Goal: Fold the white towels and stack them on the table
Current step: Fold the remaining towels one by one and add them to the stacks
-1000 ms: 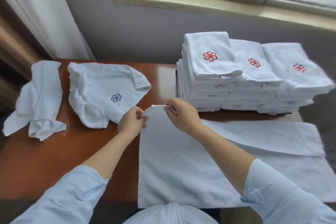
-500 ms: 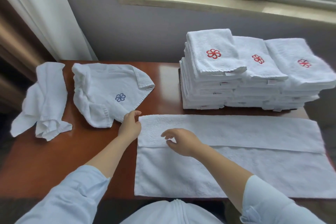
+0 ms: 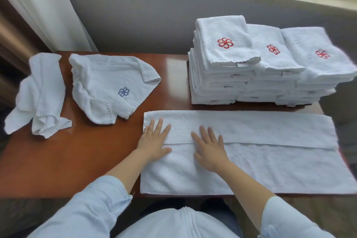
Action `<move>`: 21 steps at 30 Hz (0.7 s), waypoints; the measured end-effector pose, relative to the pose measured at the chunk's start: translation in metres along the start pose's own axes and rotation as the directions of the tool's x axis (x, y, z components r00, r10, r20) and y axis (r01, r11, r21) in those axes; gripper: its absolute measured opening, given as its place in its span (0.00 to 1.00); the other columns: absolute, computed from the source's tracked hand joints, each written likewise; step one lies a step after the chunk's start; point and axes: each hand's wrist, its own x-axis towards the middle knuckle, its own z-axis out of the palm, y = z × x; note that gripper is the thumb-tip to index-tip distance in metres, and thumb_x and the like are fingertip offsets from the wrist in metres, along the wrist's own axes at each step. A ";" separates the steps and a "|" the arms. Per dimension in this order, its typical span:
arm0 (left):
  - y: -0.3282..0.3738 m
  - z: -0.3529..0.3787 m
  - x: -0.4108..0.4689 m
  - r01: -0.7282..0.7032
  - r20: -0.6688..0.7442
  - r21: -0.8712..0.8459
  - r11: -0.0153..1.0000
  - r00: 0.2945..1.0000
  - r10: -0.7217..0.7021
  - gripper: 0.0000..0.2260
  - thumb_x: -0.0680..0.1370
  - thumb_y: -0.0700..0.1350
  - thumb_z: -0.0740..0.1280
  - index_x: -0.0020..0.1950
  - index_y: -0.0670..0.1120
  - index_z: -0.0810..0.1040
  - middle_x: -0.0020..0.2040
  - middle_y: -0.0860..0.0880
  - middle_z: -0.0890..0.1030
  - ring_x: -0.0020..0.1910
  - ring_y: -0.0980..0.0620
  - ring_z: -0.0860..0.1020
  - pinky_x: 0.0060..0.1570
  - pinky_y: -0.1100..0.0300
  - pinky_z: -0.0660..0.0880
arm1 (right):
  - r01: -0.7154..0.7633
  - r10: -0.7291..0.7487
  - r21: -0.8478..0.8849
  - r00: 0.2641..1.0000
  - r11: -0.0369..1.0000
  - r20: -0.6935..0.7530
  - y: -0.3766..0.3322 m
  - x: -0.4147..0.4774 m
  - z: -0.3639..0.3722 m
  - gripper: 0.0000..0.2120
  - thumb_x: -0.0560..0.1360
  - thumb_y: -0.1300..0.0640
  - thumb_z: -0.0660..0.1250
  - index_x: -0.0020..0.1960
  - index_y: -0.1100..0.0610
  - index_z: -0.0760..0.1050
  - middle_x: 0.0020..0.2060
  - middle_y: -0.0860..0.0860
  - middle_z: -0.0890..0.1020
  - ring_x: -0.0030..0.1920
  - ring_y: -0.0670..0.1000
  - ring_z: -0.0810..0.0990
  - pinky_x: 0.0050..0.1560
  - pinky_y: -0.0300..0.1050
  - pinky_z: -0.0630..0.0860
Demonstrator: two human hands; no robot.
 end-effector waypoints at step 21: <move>0.052 0.081 -0.136 0.060 -0.389 -0.180 0.982 0.912 -0.128 0.20 0.61 0.35 0.76 0.49 0.45 0.75 0.50 0.49 0.74 0.50 0.48 0.77 0.47 0.59 0.74 | 0.212 -0.213 -0.029 0.958 0.977 -0.194 0.031 -0.109 0.068 0.24 0.74 0.43 0.66 0.68 0.47 0.66 0.75 0.48 0.61 0.78 0.57 0.51 0.77 0.60 0.45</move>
